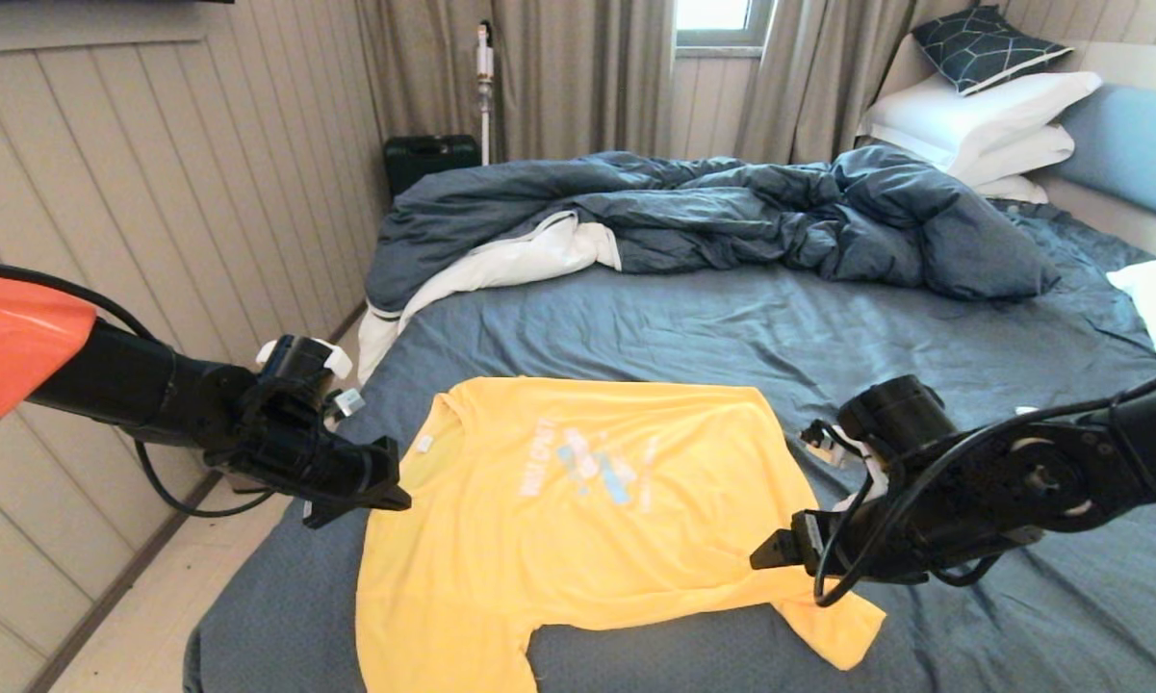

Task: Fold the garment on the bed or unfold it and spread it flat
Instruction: Unford the yellow T-shirt

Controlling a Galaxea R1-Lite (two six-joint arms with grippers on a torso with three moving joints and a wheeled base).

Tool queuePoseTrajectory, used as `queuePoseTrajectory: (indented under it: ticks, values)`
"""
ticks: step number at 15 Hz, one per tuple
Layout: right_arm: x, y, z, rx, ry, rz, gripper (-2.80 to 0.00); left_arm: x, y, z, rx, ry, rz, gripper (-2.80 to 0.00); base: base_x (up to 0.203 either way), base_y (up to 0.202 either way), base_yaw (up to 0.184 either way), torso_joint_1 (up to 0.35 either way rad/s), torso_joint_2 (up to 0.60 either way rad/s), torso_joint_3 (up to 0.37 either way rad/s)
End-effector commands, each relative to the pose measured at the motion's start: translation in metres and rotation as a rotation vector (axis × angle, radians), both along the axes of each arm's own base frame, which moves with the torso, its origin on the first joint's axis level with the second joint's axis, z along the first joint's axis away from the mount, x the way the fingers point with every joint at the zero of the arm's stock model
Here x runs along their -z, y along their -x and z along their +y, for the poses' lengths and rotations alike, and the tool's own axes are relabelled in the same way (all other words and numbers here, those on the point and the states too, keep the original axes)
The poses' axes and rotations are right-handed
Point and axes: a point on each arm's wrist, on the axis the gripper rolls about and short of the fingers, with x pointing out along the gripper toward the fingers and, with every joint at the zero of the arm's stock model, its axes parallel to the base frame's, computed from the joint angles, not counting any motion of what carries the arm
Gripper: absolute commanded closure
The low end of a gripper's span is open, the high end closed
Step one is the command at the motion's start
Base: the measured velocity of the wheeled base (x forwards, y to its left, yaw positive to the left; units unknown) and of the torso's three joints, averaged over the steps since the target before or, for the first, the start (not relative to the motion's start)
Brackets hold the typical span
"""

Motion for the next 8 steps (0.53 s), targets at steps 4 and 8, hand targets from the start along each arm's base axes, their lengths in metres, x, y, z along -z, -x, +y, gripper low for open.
queuePoseTrajectory:
  ticks: [4, 8]
  values:
    - [0.0, 0.003, 0.005, -0.02, 0.0, -0.003, -2.8, 0.0, 0.001, 0.0, -0.001, 0.002, 0.005, 0.0, 0.0, 0.0, 0.0, 0.0, 0.0, 0.0]
    - [-0.003, 0.004, 0.018, -0.078, -0.001, -0.021, -2.8, 0.001, 0.001, 0.0, 0.0, 0.003, 0.007, 0.0, 0.0, 0.0, 0.0, 0.0, 0.0, 0.0]
